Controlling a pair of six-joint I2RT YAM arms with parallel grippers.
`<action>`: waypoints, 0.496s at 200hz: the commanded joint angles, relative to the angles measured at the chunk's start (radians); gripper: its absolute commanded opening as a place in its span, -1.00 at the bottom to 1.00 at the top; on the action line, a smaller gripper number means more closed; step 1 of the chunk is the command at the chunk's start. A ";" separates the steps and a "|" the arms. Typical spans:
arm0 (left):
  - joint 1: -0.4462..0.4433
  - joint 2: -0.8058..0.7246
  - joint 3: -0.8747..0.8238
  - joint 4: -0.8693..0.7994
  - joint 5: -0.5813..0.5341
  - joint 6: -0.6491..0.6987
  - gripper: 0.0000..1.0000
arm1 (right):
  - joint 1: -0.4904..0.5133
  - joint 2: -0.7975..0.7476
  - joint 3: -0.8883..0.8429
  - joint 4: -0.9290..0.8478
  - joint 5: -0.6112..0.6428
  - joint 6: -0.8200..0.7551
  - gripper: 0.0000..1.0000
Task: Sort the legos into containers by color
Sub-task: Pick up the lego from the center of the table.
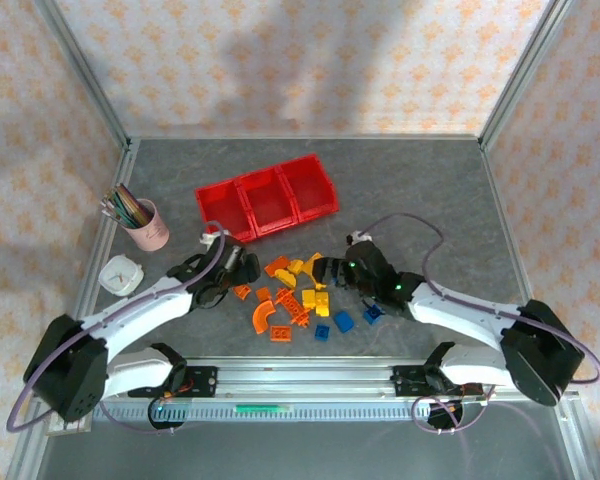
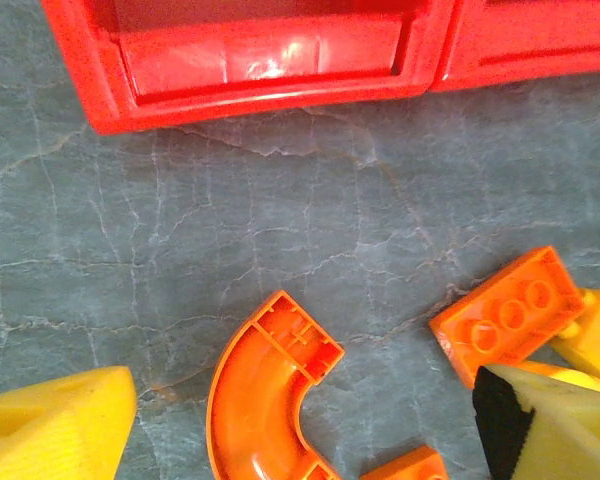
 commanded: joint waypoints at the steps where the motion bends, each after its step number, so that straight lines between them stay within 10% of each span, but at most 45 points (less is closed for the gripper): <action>1: -0.022 0.076 0.053 -0.058 -0.043 0.020 0.73 | 0.035 0.035 0.051 -0.020 0.064 0.029 0.99; 99: -0.049 0.253 0.073 -0.067 -0.080 0.000 0.45 | 0.086 0.121 0.109 -0.035 0.078 0.012 0.99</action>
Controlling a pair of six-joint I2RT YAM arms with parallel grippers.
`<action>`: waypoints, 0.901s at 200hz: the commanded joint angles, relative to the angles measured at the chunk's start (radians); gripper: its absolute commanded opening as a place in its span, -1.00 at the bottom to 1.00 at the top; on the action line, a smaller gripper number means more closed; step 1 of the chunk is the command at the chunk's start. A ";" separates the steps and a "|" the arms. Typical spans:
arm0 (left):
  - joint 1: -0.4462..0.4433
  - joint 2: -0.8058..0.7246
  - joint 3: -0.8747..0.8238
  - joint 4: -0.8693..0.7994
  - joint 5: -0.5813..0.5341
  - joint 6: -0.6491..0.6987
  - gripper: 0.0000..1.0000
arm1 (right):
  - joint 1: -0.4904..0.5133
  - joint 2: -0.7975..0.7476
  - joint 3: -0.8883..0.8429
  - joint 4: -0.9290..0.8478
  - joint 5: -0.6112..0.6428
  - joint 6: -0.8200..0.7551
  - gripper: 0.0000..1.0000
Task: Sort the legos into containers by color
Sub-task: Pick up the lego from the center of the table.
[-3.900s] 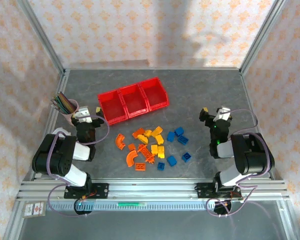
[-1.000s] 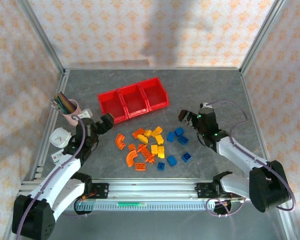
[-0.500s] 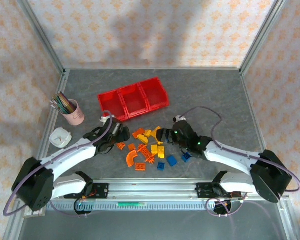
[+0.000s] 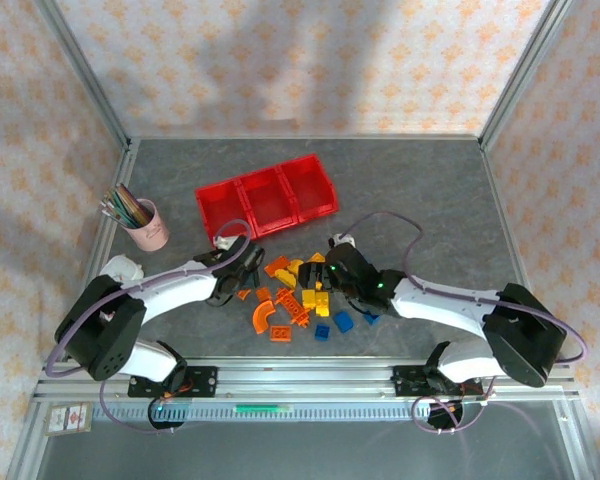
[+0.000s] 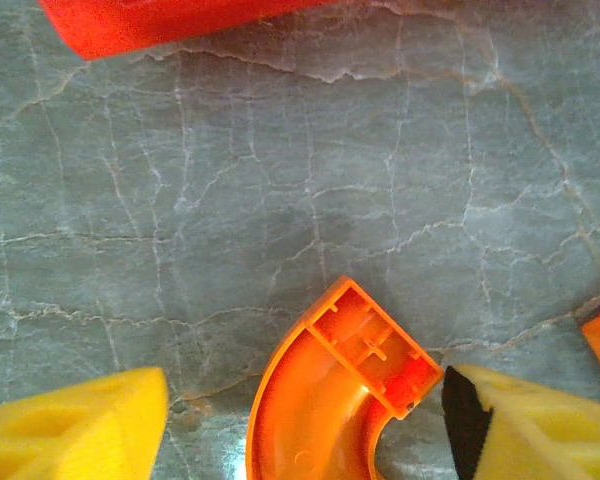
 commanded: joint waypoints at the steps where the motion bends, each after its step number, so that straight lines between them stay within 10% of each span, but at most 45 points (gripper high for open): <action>1: -0.011 0.026 0.005 0.001 0.005 0.002 0.45 | 0.005 0.013 0.030 -0.020 0.039 0.002 1.00; 180: -0.029 0.093 0.036 -0.007 -0.023 0.020 -0.43 | 0.007 0.016 0.072 -0.013 0.020 -0.002 1.00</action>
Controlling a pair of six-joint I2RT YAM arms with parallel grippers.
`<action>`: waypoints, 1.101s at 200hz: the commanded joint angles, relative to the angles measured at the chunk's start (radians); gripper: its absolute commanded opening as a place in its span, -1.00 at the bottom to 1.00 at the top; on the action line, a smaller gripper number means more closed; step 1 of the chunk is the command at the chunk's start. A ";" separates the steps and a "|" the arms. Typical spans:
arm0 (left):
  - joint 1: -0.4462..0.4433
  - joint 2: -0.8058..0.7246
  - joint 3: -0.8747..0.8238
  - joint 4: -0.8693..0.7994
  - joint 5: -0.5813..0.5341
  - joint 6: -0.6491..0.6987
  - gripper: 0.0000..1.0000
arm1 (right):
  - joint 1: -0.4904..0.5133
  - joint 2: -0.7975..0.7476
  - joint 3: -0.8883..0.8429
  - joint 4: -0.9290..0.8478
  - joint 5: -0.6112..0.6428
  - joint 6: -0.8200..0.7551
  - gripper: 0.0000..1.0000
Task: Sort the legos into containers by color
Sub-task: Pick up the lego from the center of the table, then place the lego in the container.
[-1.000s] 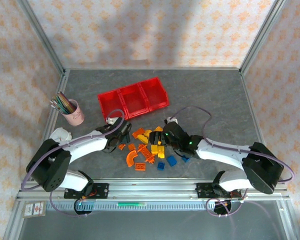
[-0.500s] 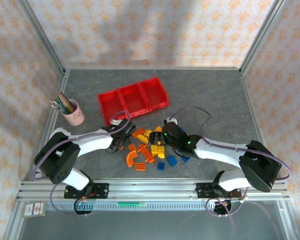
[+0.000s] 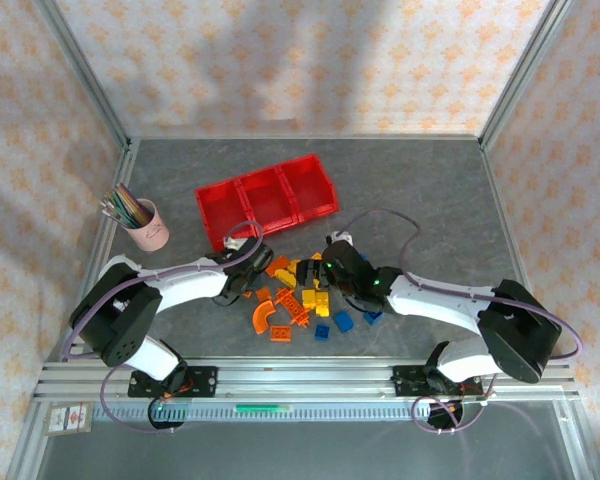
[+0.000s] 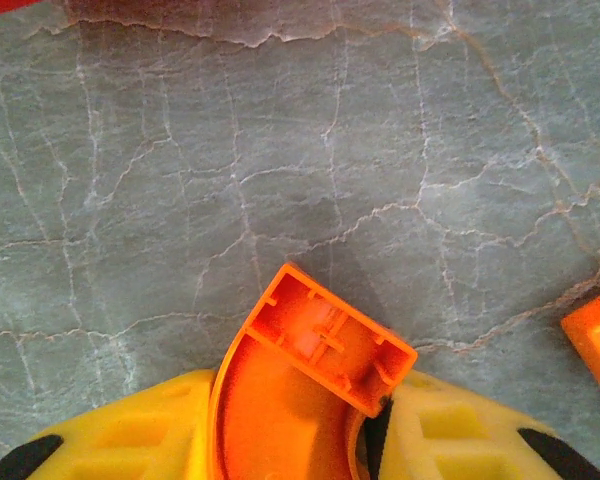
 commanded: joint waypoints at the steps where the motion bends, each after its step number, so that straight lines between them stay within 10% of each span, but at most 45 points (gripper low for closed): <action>1: 0.001 0.000 0.005 -0.035 -0.031 0.009 -0.43 | 0.005 -0.014 0.035 -0.004 0.006 -0.002 1.00; 105: 0.085 -0.065 0.274 -0.186 -0.203 0.114 -0.45 | -0.042 -0.014 0.151 -0.022 -0.015 -0.011 1.00; 220: 0.312 0.302 0.678 -0.191 -0.239 0.267 -0.21 | -0.109 0.032 0.243 -0.035 -0.001 -0.098 1.00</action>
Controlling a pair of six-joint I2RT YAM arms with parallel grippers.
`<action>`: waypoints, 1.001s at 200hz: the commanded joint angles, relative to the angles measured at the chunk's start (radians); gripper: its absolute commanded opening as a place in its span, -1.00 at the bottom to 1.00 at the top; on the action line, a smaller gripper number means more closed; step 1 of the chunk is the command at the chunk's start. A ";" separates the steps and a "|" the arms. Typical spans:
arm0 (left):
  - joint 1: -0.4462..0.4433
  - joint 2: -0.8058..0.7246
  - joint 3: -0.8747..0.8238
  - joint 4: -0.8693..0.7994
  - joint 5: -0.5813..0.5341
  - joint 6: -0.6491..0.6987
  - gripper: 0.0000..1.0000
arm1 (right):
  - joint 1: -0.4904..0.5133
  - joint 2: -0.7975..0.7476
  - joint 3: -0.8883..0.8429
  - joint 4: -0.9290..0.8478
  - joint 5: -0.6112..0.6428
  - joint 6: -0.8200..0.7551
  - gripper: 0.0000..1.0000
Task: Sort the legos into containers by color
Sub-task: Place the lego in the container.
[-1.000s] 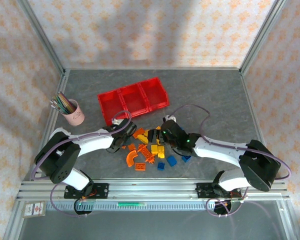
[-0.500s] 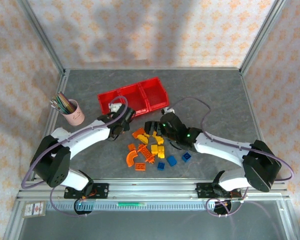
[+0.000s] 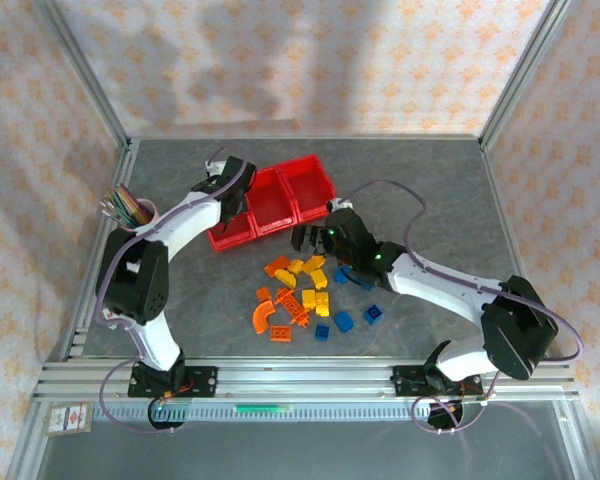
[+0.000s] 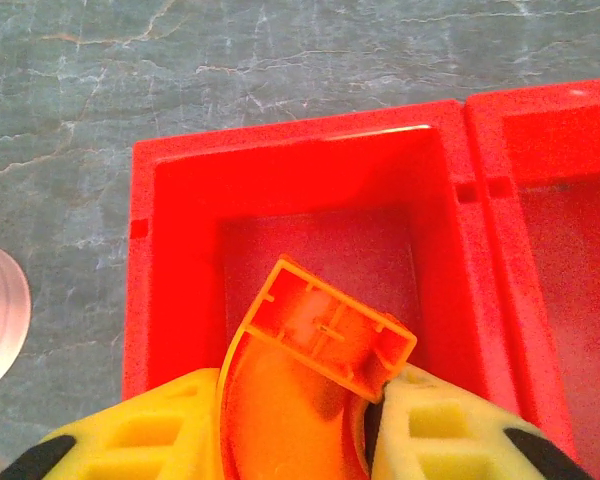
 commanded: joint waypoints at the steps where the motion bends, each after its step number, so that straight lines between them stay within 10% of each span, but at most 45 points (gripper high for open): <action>1: 0.013 0.029 0.066 -0.059 -0.062 0.037 -0.20 | -0.008 0.000 0.042 -0.022 0.021 -0.038 1.00; 101: -0.003 -0.175 -0.032 -0.065 0.092 0.009 0.06 | -0.007 -0.091 -0.006 -0.110 -0.021 -0.076 1.00; 200: -0.349 -0.584 -0.540 -0.091 0.229 -0.228 0.26 | 0.085 -0.189 -0.169 -0.190 -0.110 0.019 0.99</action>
